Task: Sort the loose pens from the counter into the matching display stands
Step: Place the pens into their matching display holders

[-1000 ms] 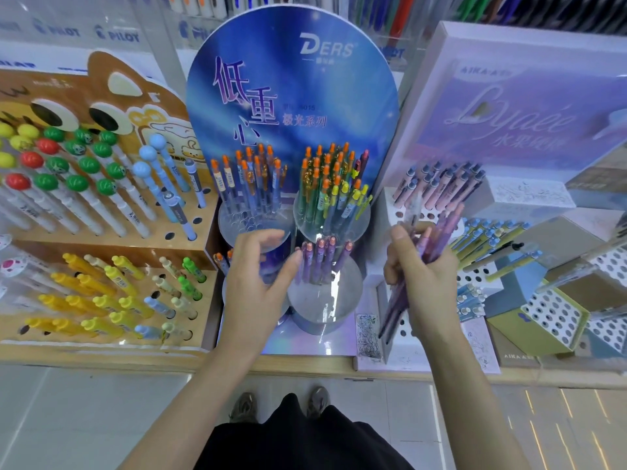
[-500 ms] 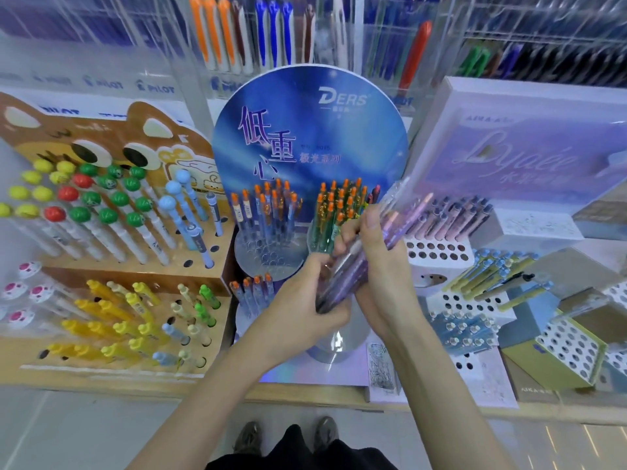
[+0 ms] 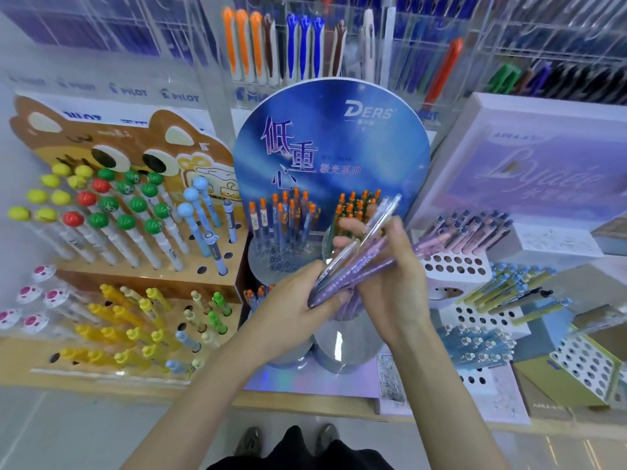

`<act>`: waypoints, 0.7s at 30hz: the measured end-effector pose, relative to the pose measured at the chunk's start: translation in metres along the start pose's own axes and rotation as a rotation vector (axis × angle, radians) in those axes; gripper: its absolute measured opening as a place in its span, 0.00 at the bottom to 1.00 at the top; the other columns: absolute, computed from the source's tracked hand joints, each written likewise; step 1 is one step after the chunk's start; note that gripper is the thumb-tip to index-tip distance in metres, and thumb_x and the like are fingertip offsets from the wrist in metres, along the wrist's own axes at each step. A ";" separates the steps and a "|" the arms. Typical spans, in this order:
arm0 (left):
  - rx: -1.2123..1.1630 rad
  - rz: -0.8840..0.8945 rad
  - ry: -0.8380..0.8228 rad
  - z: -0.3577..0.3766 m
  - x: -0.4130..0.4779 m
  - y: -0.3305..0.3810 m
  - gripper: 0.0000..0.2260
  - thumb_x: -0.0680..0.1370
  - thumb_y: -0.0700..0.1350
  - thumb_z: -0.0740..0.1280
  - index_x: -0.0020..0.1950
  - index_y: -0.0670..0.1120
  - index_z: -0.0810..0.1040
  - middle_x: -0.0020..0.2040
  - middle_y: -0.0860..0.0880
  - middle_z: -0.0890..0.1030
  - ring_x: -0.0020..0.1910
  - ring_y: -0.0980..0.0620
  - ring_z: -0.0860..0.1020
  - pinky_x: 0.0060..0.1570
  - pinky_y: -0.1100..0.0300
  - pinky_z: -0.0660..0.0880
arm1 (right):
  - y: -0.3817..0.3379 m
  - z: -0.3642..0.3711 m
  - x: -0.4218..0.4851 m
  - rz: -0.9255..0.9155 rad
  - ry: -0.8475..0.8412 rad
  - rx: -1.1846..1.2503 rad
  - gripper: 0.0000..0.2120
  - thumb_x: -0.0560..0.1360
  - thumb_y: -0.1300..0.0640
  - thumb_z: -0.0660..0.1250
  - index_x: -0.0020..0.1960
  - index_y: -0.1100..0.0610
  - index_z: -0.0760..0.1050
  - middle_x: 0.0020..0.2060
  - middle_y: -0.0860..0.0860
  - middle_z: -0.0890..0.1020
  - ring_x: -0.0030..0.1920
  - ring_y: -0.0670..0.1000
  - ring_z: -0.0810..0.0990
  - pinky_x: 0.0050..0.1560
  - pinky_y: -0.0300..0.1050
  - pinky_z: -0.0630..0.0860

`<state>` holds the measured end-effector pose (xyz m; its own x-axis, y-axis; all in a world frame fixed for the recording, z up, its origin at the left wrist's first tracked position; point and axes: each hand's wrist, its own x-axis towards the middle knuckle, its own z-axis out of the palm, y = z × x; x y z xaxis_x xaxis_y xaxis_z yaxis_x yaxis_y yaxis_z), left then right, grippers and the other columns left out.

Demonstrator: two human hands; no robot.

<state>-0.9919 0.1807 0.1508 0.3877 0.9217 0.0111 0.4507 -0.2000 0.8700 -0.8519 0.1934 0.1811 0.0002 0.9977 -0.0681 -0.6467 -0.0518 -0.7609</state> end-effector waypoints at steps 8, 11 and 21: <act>-0.363 -0.081 -0.225 -0.008 -0.004 0.007 0.07 0.78 0.49 0.65 0.51 0.46 0.76 0.39 0.52 0.82 0.28 0.58 0.73 0.30 0.67 0.70 | -0.002 0.005 0.004 0.006 0.057 -0.162 0.07 0.80 0.57 0.58 0.43 0.57 0.67 0.32 0.54 0.77 0.32 0.51 0.77 0.33 0.42 0.74; -0.517 -0.092 -0.174 -0.007 -0.002 0.008 0.09 0.76 0.49 0.64 0.51 0.45 0.75 0.42 0.48 0.83 0.23 0.57 0.68 0.25 0.68 0.66 | 0.002 0.008 0.004 -0.002 0.037 -0.248 0.14 0.76 0.49 0.61 0.45 0.61 0.72 0.34 0.55 0.80 0.32 0.51 0.79 0.30 0.42 0.75; -0.621 -0.154 -0.066 -0.004 -0.005 -0.008 0.09 0.76 0.52 0.63 0.42 0.48 0.74 0.37 0.46 0.84 0.20 0.57 0.60 0.22 0.67 0.59 | 0.004 -0.011 -0.006 -0.080 0.145 -0.393 0.17 0.74 0.48 0.65 0.51 0.61 0.81 0.44 0.53 0.83 0.47 0.49 0.81 0.50 0.43 0.77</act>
<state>-1.0004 0.1789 0.1461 0.4133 0.8983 -0.1494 -0.0373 0.1806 0.9828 -0.8462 0.1867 0.1711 0.1643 0.9841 -0.0676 -0.3008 -0.0153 -0.9536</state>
